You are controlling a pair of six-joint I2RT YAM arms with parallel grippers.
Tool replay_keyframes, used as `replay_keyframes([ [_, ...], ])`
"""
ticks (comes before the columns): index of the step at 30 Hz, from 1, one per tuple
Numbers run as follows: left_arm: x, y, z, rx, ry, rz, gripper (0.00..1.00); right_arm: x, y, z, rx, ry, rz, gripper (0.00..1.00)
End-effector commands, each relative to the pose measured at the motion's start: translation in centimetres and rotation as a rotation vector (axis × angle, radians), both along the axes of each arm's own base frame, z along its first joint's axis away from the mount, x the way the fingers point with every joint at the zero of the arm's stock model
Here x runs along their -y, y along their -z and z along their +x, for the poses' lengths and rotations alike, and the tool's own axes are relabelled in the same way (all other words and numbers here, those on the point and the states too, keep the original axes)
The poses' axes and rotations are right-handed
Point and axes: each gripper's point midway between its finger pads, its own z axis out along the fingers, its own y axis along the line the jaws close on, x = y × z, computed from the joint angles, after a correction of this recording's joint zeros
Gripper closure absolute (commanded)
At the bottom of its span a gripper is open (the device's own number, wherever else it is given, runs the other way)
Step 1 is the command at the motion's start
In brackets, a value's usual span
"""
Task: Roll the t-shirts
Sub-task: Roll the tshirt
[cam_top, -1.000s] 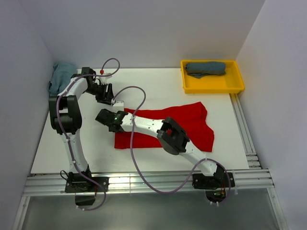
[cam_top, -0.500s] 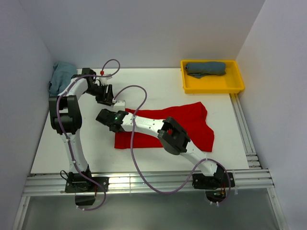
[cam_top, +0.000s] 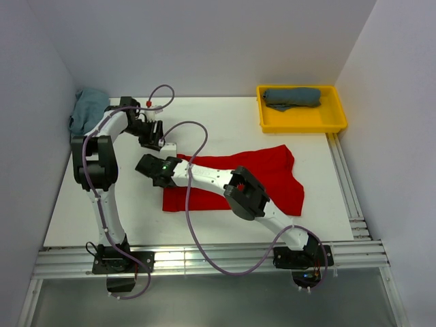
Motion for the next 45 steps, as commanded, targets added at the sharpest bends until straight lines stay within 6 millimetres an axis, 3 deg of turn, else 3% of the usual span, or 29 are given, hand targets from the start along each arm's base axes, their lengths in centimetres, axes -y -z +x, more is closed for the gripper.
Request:
replay_keyframes([
  [1,0.3,0.0,-0.1,0.010,0.030,-0.001,0.44,-1.4,0.0,0.3,0.007,-0.010,0.035,0.37],
  [9,0.5,0.4,-0.3,0.002,0.035,0.003,0.44,-0.7,3.0,-0.3,-0.067,-0.016,0.033,0.52],
  [11,0.5,0.4,-0.3,0.001,0.033,0.004,0.44,-0.5,2.4,-0.4,-0.068,-0.017,0.055,0.62],
  [12,0.5,0.3,-0.3,0.005,0.033,0.006,0.44,-0.2,3.2,-0.6,-0.081,-0.015,0.062,0.66],
  [13,0.5,0.3,-0.4,0.005,0.033,0.007,0.44,-0.2,2.3,-0.5,-0.073,-0.015,0.085,0.73],
  [16,0.5,-0.1,-0.3,0.015,0.032,0.009,0.44,0.2,2.6,-0.7,-0.084,-0.031,0.141,0.80],
  [17,0.5,-0.2,-0.4,0.013,0.034,0.006,0.44,-0.7,0.6,-0.1,-0.051,-0.036,0.221,0.86],
  [18,0.5,-0.3,-0.4,0.016,0.035,0.003,0.44,0.4,1.7,-0.4,-0.067,-0.036,0.220,0.88],
  [19,0.6,-0.4,-0.5,0.018,0.036,-0.003,0.43,0.2,1.4,-0.6,-0.078,-0.050,0.263,0.89],
  [20,0.7,-0.4,-0.5,0.021,0.036,-0.005,0.43,0.0,-0.3,-0.5,-0.063,-0.053,0.322,0.89],
  [21,0.7,-0.8,-0.6,0.032,0.034,-0.008,0.43,0.0,0.3,-0.8,-0.061,-0.061,0.376,0.89],
  [23,0.8,-0.9,-1.0,0.032,0.035,-0.022,0.41,-1.0,-2.1,-0.2,-0.042,-0.081,0.530,0.89],
  [24,0.9,-1.3,-1.0,0.041,0.038,-0.029,0.41,0.0,-0.7,-0.8,-0.067,-0.066,0.549,0.89],
  [26,1.1,-1.7,-1.4,0.043,0.041,-0.056,0.39,-0.6,-3.0,-0.3,-0.040,-0.084,0.700,0.89],
  [27,1.2,-2.1,-1.6,0.052,0.045,-0.072,0.39,0.4,-1.8,-0.8,-0.067,-0.061,0.722,0.89],
  [33,2.6,-3.8,-3.1,0.061,0.108,-0.224,0.37,1.3,-3.5,-0.7,-0.075,-0.059,0.999,0.91],
  [39,2.6,-1.9,-4.7,0.022,0.107,-0.224,0.36,2.4,-4.0,-0.4,-0.102,-0.021,1.219,0.91],
  [45,2.7,-0.5,-6.1,-0.003,0.134,-0.240,0.37,2.8,-3.4,-0.3,-0.136,0.005,1.277,0.92],
])
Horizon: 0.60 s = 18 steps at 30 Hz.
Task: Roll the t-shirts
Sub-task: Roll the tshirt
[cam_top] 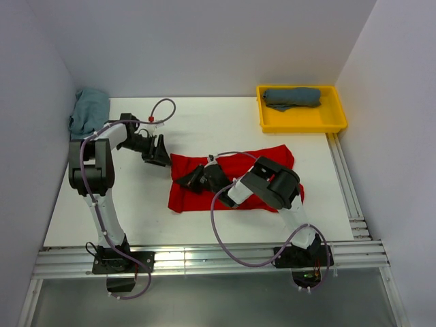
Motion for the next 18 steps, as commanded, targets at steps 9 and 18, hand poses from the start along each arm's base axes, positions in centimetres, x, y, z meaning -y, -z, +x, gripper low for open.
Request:
replay_keyframes([
  [9,1.4,-0.3,1.0,0.072,0.015,-0.001,0.39,-0.5,-2.6,0.3,0.014,-0.001,0.141,0.93],
  [18,2.7,0.0,1.8,0.094,0.019,0.106,0.46,-0.5,-2.0,0.4,0.000,-0.006,0.133,0.94],
])
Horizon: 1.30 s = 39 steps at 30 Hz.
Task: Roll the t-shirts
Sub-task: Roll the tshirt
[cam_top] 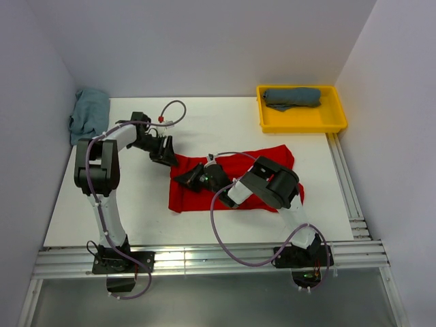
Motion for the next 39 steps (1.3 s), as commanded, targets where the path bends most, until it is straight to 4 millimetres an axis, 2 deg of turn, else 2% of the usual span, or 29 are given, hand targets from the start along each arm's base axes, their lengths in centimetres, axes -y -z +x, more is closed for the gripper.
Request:
replay_keyframes([
  [1,0.1,-0.9,1.7,0.074,-0.011,0.065,0.50,-0.1,-0.5,0.3,0.012,-0.005,0.034,0.94],
  [3,0.5,-1.2,1.9,0.084,-0.010,0.090,0.57,-0.1,-0.4,0.3,0.011,-0.006,0.013,0.94],
  [4,0.2,-1.0,2.1,0.092,-0.017,0.124,0.68,0.0,-0.2,0.3,0.009,0.000,-0.001,0.94],
  [5,0.3,-1.2,2.2,0.099,-0.018,0.146,0.72,0.2,0.3,0.4,0.003,0.002,-0.033,0.94],
  [7,-0.1,-0.9,2.3,0.110,-0.023,0.210,0.82,0.4,0.1,0.6,0.007,0.013,-0.062,0.94],
  [8,0.1,-1.1,2.4,0.121,-0.023,0.230,0.85,0.6,0.9,0.4,-0.001,0.008,-0.108,0.94],
  [9,0.0,-1.0,2.3,0.125,-0.023,0.253,0.92,0.7,0.5,0.6,0.005,0.013,-0.124,0.92],
  [11,-0.2,-0.9,2.5,0.144,-0.032,0.328,0.97,1.1,0.8,0.8,0.011,0.023,-0.202,0.88],
  [12,-0.4,-0.9,2.4,0.145,-0.034,0.357,1.00,1.1,0.9,0.8,0.013,0.024,-0.231,0.81],
  [13,-0.1,-0.9,2.3,0.155,-0.026,0.378,1.00,0.8,0.5,0.8,0.025,0.022,-0.252,0.77],
  [14,-0.5,-0.7,2.5,0.164,-0.031,0.423,1.00,1.4,1.1,0.9,0.030,0.033,-0.312,0.73],
  [15,-0.5,-0.7,2.4,0.164,-0.027,0.441,1.00,1.2,0.4,0.7,0.043,0.024,-0.324,0.64],
  [16,-0.3,-0.5,2.2,0.162,-0.018,0.454,1.00,1.5,0.4,0.9,0.056,0.036,-0.370,0.60],
  [19,-0.4,-0.7,2.3,0.172,-0.015,0.498,1.00,0.9,-1.7,1.0,0.107,0.052,-0.399,0.51],
  [21,-0.4,-0.9,2.5,0.182,-0.018,0.516,1.00,1.1,-1.9,0.7,0.119,0.056,-0.462,0.47],
  [22,-0.3,-0.9,2.4,0.182,-0.013,0.522,1.00,0.9,-2.7,1.0,0.135,0.060,-0.475,0.46],
  [25,0.1,-1.2,2.6,0.190,-0.007,0.537,1.00,1.3,-3.1,0.6,0.145,0.065,-0.554,0.45],
  [28,0.4,-1.2,2.6,0.188,-0.002,0.546,1.00,1.2,-4.9,0.9,0.188,0.100,-0.630,0.45],
  [29,0.6,-1.2,2.6,0.185,0.001,0.545,1.00,1.7,-4.1,0.4,0.173,0.087,-0.704,0.45],
  [31,0.8,-1.0,2.6,0.181,0.005,0.547,1.00,1.4,-4.9,-0.3,0.190,0.086,-0.789,0.45],
  [33,0.9,-1.0,2.5,0.176,0.007,0.547,1.00,1.2,-4.2,-0.8,0.185,0.078,-0.861,0.46],
  [36,1.0,-1.0,2.6,0.172,0.006,0.549,1.00,0.0,-4.2,-1.7,0.194,0.062,-0.920,0.47],
  [38,1.1,-1.0,2.6,0.174,0.007,0.549,1.00,-0.6,-3.2,-2.5,0.193,0.030,-0.946,0.47],
  [39,1.1,-0.9,2.5,0.169,0.007,0.550,1.00,-1.4,-3.7,-2.6,0.199,0.028,-0.933,0.47],
])
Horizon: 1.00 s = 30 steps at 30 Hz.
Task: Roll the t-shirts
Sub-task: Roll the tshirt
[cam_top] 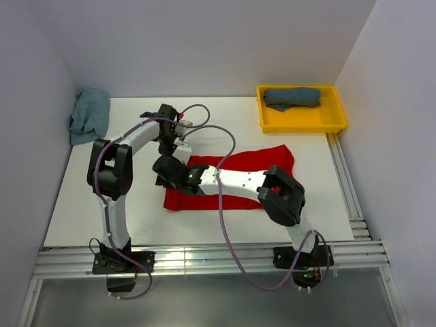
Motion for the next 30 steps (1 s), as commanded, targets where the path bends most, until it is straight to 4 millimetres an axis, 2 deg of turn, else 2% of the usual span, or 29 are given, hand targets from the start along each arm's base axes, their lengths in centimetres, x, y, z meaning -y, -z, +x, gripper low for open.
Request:
replay_keyframes([
  [1,0.4,-1.3,0.9,0.034,-0.011,-0.002,1.00,1.4,2.7,-1.0,-0.020,0.013,-0.174,0.47],
  [2,0.5,-1.3,0.9,0.033,-0.011,-0.003,1.00,1.2,3.7,-1.1,-0.029,0.009,-0.202,0.47],
  [3,0.5,-1.3,0.8,0.029,-0.010,-0.004,1.00,0.5,3.0,-0.8,-0.022,0.010,-0.194,0.47],
  [5,0.5,-1.2,0.8,0.027,-0.009,0.000,1.00,0.8,4.5,-1.3,-0.042,0.014,-0.266,0.47],
  [6,0.6,-1.2,0.8,0.028,-0.010,0.000,1.00,0.4,3.8,-1.0,-0.026,0.021,-0.266,0.47],
  [8,0.6,-1.2,0.9,0.029,-0.009,0.003,1.00,0.4,4.5,-1.3,-0.034,0.017,-0.302,0.47],
  [9,0.6,-1.1,0.9,0.029,-0.008,0.005,1.00,0.1,4.1,-1.1,-0.024,0.025,-0.301,0.47],
  [19,0.8,-1.1,0.9,0.028,-0.005,0.011,1.00,0.7,5.2,-1.8,-0.033,0.027,-0.376,0.45],
  [28,0.8,-0.6,0.7,0.019,-0.003,0.019,1.00,0.9,2.9,-2.1,0.017,0.043,-0.375,0.43],
  [30,0.9,-0.4,0.7,0.014,-0.003,0.020,1.00,0.8,2.9,-2.2,0.015,0.040,-0.376,0.43],
])
